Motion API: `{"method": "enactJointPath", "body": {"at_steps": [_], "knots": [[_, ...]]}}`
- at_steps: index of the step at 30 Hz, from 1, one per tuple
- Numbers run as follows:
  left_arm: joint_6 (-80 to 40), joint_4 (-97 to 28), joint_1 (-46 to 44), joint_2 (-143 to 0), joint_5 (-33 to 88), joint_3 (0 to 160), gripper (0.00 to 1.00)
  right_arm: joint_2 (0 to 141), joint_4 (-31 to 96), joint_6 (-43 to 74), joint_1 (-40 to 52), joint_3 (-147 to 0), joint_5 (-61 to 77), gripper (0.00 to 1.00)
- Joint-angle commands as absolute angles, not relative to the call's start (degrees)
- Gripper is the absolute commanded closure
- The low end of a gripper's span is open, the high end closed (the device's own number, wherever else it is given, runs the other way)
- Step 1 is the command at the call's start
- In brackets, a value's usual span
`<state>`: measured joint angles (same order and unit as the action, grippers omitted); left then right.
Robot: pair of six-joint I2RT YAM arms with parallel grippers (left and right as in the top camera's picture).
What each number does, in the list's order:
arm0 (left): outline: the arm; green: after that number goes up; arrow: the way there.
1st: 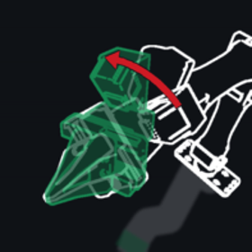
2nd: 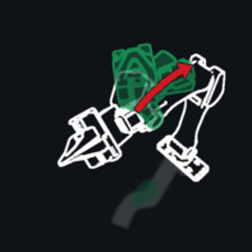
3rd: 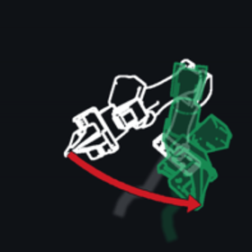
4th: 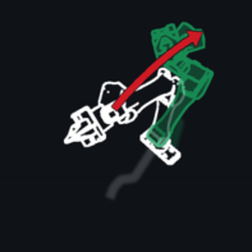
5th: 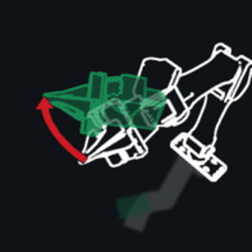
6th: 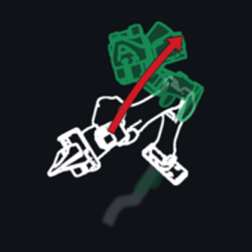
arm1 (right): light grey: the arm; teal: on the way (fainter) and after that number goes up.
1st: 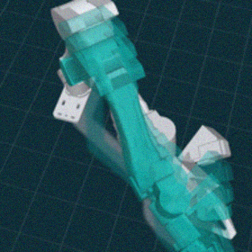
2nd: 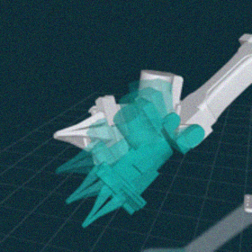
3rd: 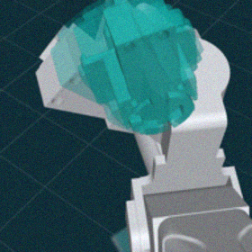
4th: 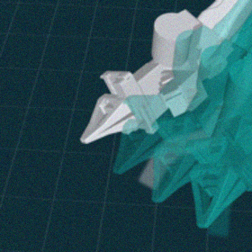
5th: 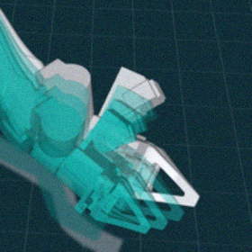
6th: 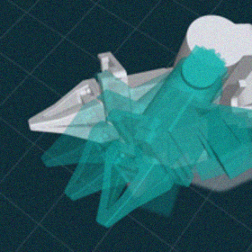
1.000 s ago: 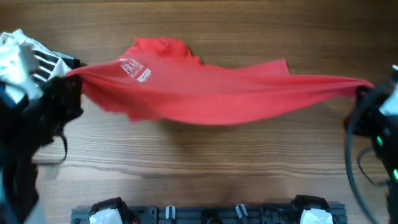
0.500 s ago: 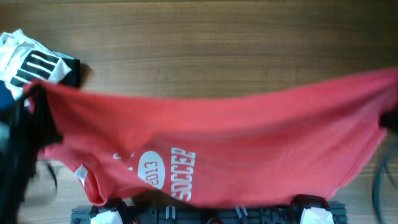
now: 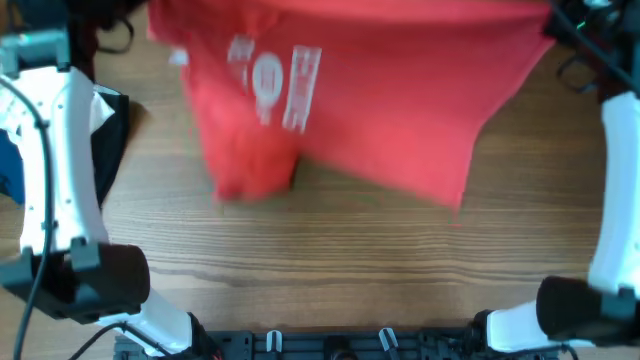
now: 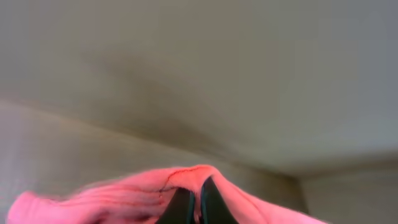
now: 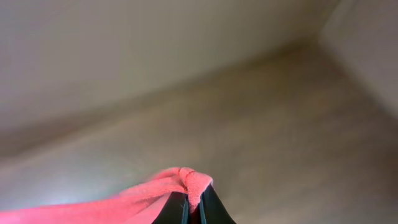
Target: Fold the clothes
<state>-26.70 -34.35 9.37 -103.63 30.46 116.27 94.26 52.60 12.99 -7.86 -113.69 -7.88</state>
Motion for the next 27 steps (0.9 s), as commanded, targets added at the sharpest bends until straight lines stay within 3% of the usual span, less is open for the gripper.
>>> {"method": "enactJointPath", "body": {"at_steps": [1, 9, 11, 20, 27], "knots": [[-22.7, -40.1, 10.3, -98.3, 31.9, 134.5, 0.96, 85.4, 51.9, 14.8, -8.1, -121.9, -15.2, 0.95], [-10.1, -84.4, 7.2, -103.0, 24.5, 133.6, 0.96, 92.2, 71.7, 13.6, -8.1, -115.8, -14.9, 0.96], [-7.2, -88.5, 6.0, -105.8, 23.4, 129.7, 0.96, 95.7, 75.5, 13.7, -8.1, -112.1, -14.3, 0.96], [-4.7, -85.4, 5.2, -110.0, 21.6, 97.4, 0.96, 101.0, 75.7, 14.2, -8.3, -89.5, -10.7, 0.96], [-4.9, -84.5, 6.3, -105.1, 23.1, 95.8, 0.96, 92.6, 76.8, 15.1, -8.3, -87.5, -10.4, 0.96]]}}
